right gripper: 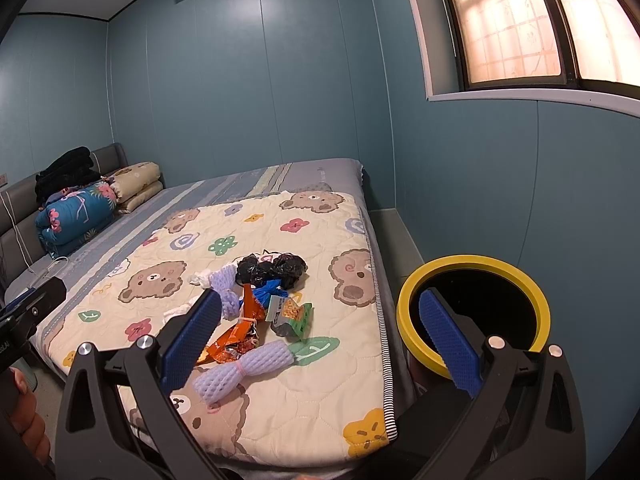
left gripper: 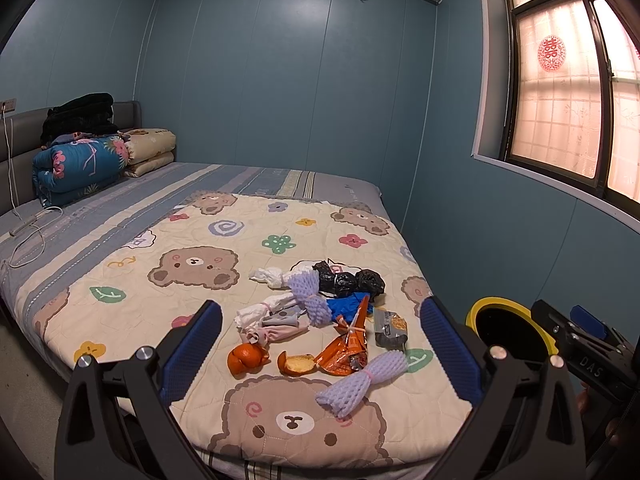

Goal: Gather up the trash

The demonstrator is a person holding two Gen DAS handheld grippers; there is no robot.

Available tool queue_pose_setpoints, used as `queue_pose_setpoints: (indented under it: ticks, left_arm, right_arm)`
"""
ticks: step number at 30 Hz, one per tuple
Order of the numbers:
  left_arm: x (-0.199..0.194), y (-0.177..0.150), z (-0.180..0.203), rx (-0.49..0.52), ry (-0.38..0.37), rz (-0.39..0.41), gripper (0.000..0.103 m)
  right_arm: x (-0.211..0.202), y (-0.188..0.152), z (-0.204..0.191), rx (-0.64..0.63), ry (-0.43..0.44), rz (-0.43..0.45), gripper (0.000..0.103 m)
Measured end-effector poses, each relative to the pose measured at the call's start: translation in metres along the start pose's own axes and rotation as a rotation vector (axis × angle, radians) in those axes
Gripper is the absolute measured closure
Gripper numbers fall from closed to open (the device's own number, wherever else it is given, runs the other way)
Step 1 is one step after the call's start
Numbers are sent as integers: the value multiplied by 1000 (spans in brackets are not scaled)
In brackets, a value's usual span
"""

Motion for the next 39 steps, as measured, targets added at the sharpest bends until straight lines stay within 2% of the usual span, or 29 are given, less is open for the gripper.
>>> queue_pose_setpoints:
  ticks: [9, 18, 39]
  left_arm:
    - [0, 0, 0, 0, 0, 1, 7]
    - [0, 0, 3, -3, 0, -2, 7]
    - [7, -8, -4, -24, 2, -18, 7]
  right_arm:
    - [0, 1, 0, 0, 0, -2, 8]
    - [5, -14, -2, 3, -3, -7, 8]
    - [11, -9, -1, 8, -23, 0, 8]
Point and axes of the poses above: each gripper's, at about its wrist camera, not at the fingertips, and x roughly the way its jaws point, z to its right, y to its top, the point moved 8 cm from there along x, roughly the way its jaws point, and after that the axes turned 12 degrees about -y, right-handed, at the moved point
